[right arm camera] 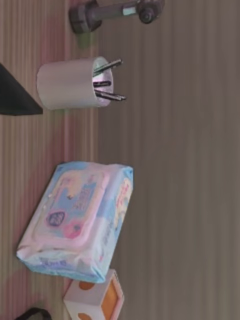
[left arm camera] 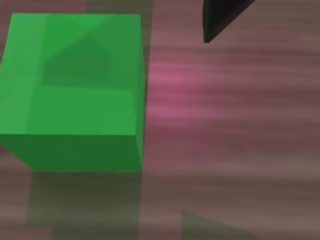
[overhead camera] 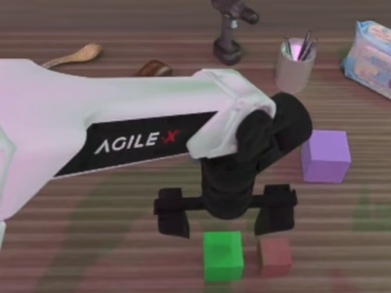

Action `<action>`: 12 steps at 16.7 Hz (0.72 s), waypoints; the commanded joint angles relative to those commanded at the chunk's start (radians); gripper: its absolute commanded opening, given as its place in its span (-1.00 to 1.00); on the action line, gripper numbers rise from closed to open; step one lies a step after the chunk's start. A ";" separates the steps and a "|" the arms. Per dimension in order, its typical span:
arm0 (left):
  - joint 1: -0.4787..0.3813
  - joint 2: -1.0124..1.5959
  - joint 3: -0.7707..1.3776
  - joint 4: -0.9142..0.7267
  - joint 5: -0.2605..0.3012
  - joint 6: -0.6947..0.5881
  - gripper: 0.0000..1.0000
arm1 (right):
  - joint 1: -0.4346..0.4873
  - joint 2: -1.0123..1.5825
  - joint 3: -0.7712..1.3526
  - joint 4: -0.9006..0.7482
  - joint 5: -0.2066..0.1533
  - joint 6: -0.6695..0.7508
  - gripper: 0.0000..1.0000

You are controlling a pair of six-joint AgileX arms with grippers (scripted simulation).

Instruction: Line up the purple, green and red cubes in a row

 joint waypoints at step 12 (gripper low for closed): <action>0.236 -0.459 -0.367 0.237 -0.011 0.090 1.00 | 0.066 0.462 0.416 -0.268 0.000 0.085 1.00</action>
